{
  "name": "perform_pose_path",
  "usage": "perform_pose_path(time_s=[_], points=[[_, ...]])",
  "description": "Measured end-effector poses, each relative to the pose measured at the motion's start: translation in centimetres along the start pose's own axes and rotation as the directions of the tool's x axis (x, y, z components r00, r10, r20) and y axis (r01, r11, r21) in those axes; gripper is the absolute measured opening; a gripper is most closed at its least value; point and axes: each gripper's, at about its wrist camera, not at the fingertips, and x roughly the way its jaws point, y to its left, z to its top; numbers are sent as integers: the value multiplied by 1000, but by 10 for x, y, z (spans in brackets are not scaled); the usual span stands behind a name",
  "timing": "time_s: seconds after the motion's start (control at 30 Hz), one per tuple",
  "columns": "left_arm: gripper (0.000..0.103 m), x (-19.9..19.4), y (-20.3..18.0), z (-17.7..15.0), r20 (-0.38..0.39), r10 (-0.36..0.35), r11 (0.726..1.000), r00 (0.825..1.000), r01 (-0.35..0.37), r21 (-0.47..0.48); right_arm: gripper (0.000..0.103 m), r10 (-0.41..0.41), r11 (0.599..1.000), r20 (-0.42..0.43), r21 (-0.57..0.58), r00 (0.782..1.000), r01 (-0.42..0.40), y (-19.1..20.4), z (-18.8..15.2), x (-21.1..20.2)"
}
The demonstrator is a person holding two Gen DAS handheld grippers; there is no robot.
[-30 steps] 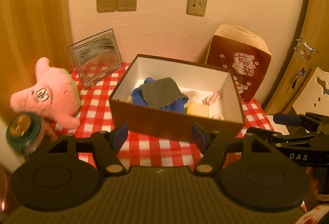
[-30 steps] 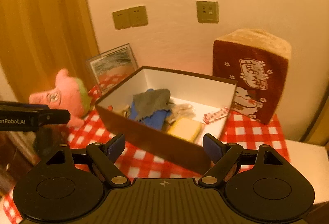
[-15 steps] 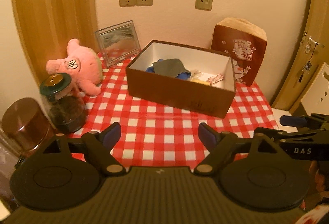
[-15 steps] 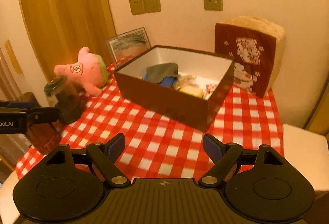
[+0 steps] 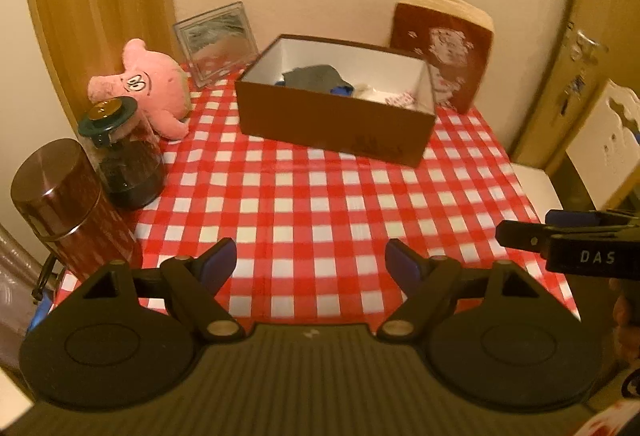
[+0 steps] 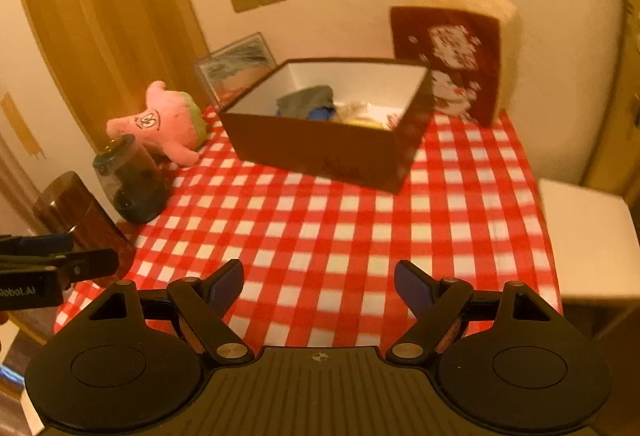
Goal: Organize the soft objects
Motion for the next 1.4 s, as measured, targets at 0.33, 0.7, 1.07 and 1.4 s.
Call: perform_pose_path(time_s=[0.33,0.7,1.07,1.4], points=[[80,-15,9,-28,-37,-89,995,995,91,35,82,-51,998,-32,34,998,52,34,-39,-29],[80,-32,16,-50,-42,-106,993,993,108,49,82,-70,996,-45,43,997,72,55,-64,-47],[80,-39,22,-60,-49,-115,992,992,117,47,82,-70,997,-56,42,996,72,65,-74,-51],[80,-37,20,-61,-51,-125,991,991,128,50,82,-76,996,-61,44,995,79,65,-75,-51]])
